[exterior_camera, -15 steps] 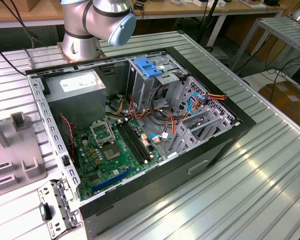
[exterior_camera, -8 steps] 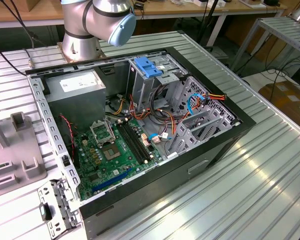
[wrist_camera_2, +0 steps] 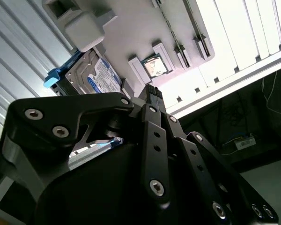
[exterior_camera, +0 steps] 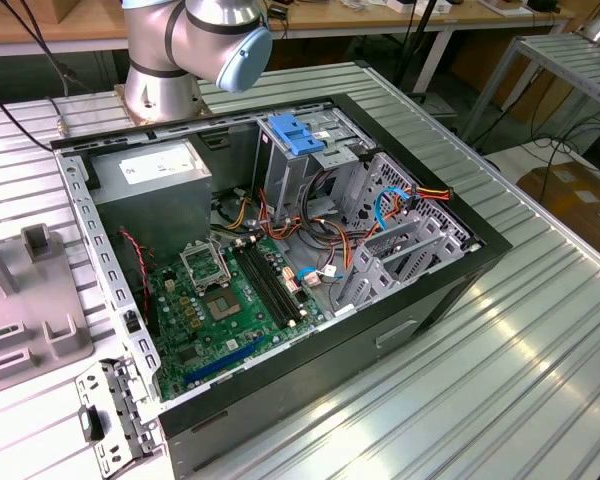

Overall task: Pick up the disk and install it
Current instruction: 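Pick up the disk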

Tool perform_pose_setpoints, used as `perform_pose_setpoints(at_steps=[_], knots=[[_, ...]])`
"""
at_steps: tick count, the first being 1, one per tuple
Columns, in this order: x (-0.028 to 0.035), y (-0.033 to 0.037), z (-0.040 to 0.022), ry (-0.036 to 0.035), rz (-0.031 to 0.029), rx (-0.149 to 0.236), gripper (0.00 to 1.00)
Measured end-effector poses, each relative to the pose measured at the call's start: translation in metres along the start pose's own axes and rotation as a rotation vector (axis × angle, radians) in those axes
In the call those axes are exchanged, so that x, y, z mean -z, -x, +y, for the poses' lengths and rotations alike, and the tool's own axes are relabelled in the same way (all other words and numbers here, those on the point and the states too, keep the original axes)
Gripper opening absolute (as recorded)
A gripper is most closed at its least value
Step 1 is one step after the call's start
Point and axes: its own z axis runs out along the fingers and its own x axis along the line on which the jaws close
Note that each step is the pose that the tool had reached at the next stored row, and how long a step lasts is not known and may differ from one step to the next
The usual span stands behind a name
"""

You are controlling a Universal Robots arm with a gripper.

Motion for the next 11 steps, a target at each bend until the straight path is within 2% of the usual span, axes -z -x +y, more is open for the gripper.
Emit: perform_pose_setpoints(at_steps=[11], knots=[[0.0, 0.0, 0.0, -0.0015, -0.0003, 0.077, 0.11]])
